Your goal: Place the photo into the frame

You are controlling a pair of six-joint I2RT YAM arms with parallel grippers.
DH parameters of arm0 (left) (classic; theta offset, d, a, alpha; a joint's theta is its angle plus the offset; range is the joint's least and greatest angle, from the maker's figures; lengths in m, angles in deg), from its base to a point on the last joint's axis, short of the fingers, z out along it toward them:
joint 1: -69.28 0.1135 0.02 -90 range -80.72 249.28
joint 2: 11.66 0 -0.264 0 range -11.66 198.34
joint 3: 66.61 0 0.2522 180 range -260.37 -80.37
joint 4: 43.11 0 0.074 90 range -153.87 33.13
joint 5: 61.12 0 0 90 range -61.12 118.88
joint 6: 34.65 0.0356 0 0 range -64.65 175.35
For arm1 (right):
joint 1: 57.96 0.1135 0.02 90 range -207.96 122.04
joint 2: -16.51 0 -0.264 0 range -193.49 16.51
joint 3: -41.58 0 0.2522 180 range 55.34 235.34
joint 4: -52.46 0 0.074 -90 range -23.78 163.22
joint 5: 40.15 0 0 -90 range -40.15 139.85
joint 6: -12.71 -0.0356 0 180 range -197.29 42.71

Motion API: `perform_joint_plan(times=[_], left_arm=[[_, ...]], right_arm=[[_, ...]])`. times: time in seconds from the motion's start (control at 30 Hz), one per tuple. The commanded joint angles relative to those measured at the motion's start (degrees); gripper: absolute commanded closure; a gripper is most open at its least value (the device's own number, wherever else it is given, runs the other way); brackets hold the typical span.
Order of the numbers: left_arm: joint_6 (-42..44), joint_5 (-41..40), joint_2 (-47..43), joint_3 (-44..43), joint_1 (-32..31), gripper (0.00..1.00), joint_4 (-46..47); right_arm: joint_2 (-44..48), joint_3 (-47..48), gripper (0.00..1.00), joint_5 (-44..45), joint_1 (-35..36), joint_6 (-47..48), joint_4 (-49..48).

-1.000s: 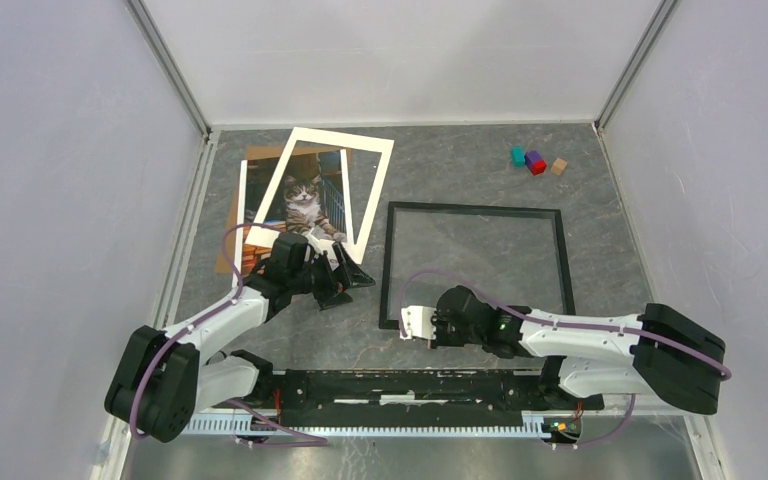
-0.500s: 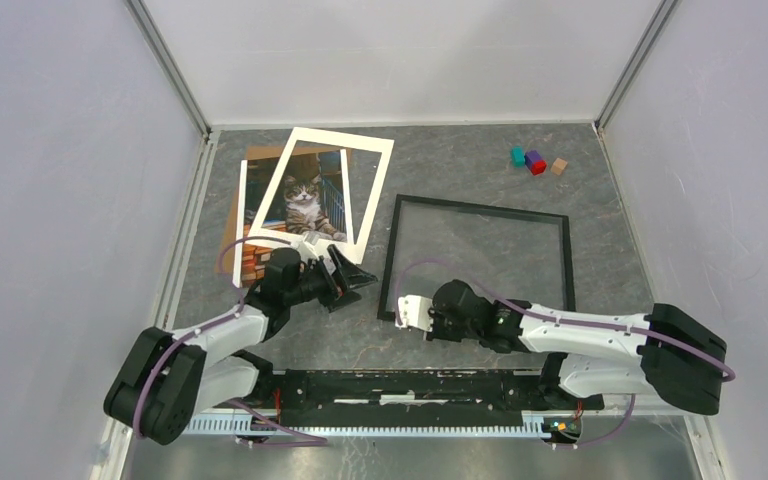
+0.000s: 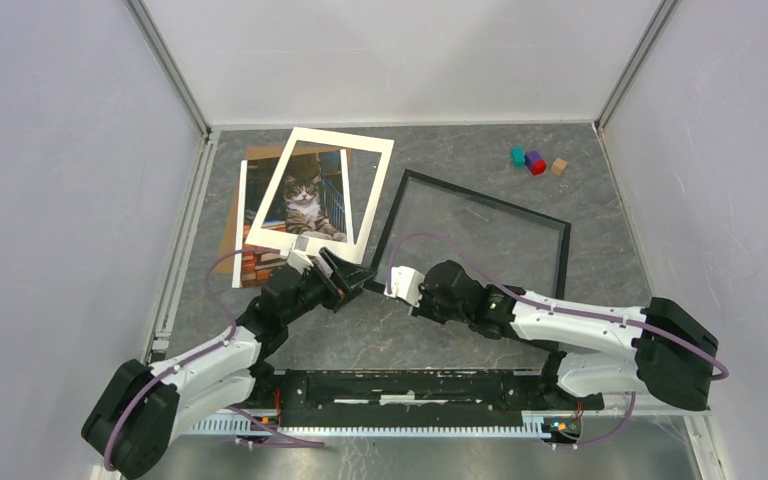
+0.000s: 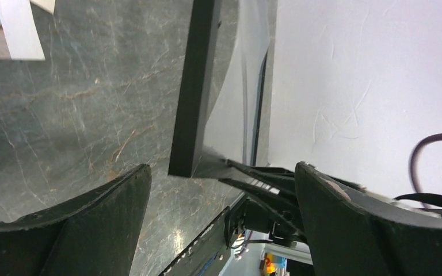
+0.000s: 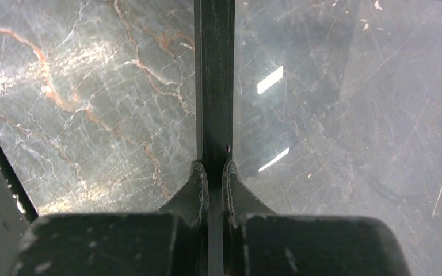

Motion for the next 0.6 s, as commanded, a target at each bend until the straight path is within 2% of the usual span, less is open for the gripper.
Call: perform_joint_plan(times=[0.0, 0.1, 0.27, 0.4, 0.5, 0.57], left_arm=[[-2.7, -10.9, 3.3, -0.6, -6.2, 0.0, 3.6], [-1.3, -14.1, 7.8, -0.7, -9.1, 0.0, 11.5], [-5.1, -13.2, 21.6, -1.4, -9.9, 0.01, 30.7], [-6.3, -14.4, 34.2, -2.0, -11.2, 0.11, 52.5], [-8.1, -14.4, 42.1, -3.3, -11.5, 0.15, 62.4], [-8.5, -13.5, 44.1, -5.1, -12.1, 0.2, 62.6]], right_arm=[[-0.7, 5.5, 1.0, 1.0, -1.2, -1.3, -6.4], [-1.3, 6.5, 1.0, 1.0, -1.6, -2.1, -6.7], [-1.6, 7.3, 1.0, -0.7, -1.8, -2.9, -7.4], [-1.4, 7.4, 1.0, -1.0, -2.0, -3.0, -7.6], [-1.1, 7.5, 1.0, -1.0, -2.2, -2.8, -7.6], [-0.9, 7.8, 1.0, -1.0, -2.3, -2.7, -7.1]])
